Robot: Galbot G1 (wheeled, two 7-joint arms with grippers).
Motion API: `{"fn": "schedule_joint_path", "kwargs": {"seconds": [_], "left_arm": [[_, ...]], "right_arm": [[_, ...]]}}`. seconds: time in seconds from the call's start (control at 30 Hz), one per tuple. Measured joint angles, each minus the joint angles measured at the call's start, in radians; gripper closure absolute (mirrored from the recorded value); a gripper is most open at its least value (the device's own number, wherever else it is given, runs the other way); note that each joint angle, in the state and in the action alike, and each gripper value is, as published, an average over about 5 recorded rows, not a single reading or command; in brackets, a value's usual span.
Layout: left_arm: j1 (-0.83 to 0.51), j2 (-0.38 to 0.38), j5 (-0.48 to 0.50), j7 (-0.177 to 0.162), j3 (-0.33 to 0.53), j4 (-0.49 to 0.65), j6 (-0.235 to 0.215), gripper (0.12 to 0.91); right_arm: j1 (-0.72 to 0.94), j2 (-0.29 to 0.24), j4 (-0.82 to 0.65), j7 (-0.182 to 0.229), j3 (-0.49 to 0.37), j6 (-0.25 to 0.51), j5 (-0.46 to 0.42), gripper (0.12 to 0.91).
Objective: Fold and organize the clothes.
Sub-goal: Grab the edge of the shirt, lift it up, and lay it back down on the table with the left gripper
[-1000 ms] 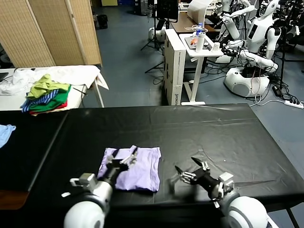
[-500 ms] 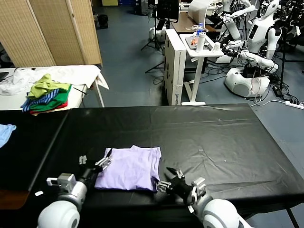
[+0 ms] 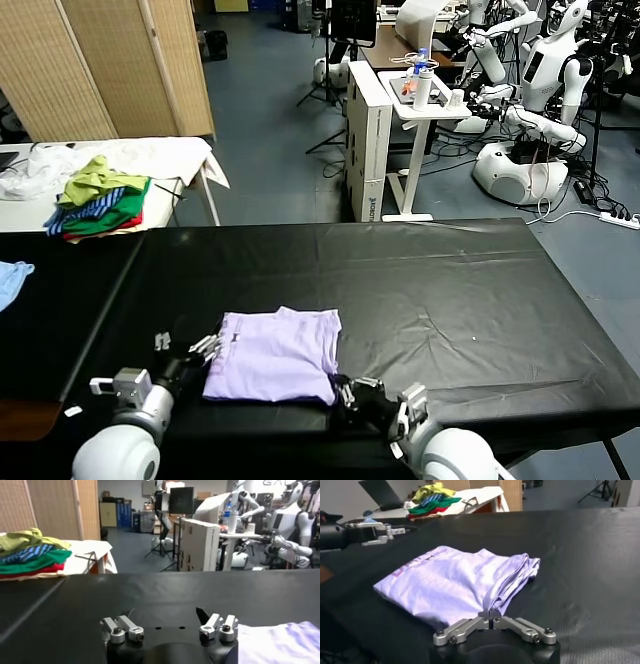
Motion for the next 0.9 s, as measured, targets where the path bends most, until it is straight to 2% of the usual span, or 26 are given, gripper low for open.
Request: {"fn": "schedule_joint_path", "kwargs": {"seconds": [0.07, 0.13, 0.4, 0.5, 0.67, 0.9], "left_arm": [[-0.001, -0.004, 0.001, 0.002, 0.0, 0.007, -0.002, 0.123], [-0.001, -0.01, 0.001, 0.006, -0.003, 0.015, -0.006, 0.123], [0.021, -0.06, -0.022, 0.041, -0.031, 0.041, -0.03, 0.123], [0.034, -0.094, -0.046, 0.05, -0.041, 0.039, -0.034, 0.123], [0.052, -0.162, -0.074, 0.065, -0.045, 0.04, -0.039, 0.123], [0.048, -0.222, -0.15, 0.073, -0.047, 0.062, -0.034, 0.123]], "right_arm": [[-0.005, -0.001, 0.005, -0.001, 0.011, 0.0, 0.004, 0.851], [-0.011, -0.003, 0.014, -0.002, 0.026, 0.0, 0.01, 0.766], [-0.049, -0.007, 0.062, -0.005, 0.152, 0.001, 0.063, 0.265], [-0.056, -0.002, 0.062, -0.004, 0.209, 0.004, 0.071, 0.149], [-0.057, 0.006, 0.048, -0.004, 0.288, 0.01, 0.072, 0.12], [-0.064, 0.014, 0.047, -0.004, 0.327, 0.013, 0.067, 0.118]]}}
